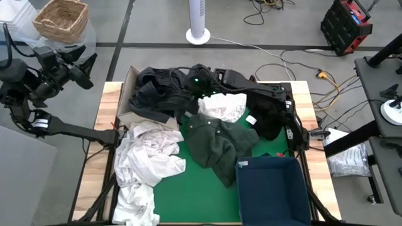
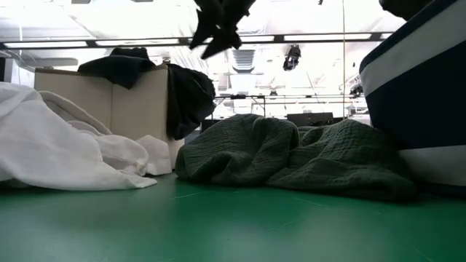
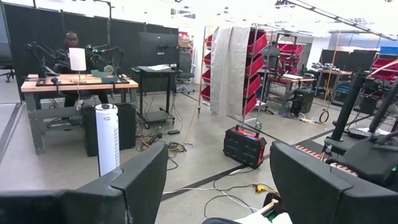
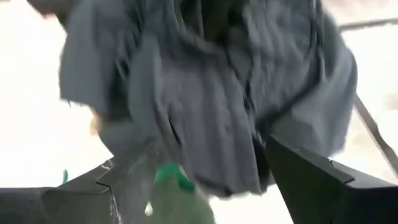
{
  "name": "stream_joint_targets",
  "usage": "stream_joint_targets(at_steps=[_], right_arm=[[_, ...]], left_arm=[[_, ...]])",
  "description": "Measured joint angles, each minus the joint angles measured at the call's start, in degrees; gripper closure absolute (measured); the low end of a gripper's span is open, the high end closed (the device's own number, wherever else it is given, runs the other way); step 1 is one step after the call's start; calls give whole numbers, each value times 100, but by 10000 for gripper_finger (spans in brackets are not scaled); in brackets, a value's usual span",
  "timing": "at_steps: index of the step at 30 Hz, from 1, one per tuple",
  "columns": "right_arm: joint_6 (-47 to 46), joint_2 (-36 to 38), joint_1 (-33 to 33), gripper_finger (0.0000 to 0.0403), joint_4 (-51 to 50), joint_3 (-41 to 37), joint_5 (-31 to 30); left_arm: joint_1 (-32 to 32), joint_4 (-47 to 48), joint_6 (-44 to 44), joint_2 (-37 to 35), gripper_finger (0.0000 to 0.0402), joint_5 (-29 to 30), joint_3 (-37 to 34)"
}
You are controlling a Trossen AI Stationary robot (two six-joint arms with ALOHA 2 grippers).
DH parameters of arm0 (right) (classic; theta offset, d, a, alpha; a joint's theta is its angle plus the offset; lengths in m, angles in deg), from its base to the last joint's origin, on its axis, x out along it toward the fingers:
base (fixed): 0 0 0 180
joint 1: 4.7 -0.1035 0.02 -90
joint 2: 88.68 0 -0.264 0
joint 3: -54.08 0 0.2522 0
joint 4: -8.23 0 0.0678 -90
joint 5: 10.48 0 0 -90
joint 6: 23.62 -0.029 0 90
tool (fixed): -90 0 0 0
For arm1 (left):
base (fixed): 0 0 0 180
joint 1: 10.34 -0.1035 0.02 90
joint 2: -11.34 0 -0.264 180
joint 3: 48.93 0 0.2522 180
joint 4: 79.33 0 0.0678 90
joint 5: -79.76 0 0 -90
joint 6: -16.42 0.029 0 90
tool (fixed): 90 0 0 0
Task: Sort clothes
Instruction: Put the black cloth into the white bin
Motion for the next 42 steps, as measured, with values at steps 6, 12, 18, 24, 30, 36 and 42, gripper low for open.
stream_joint_targets(at_steps=[6, 12, 18, 24, 30, 36, 42], right_arm=[[233, -404, 89, 116, -268, -74, 32], [-30, -1051, 184, 108, 161, -83, 26], [-453, -1484, 270, 133, 809, -85, 28], [-152, -1501, 204, 238, 1263, -69, 46], [184, -1070, 152, 381, 1235, -36, -16], [57, -551, 155, 393, 1138, -17, -297], [-146, -333, 174, 394, 2108, -19, -303]], left_arm=[[2, 70, -2, 0, 143, 2, 0], [1, 120, -4, -2, 143, 2, 0], [0, 173, -9, -7, 143, 0, 0], [1, 213, -9, -7, 143, 0, 0], [2, 214, -9, -7, 143, -2, 0], [1, 214, -9, -7, 143, -2, 0], [0, 210, 45, -7, 143, -2, 0]])
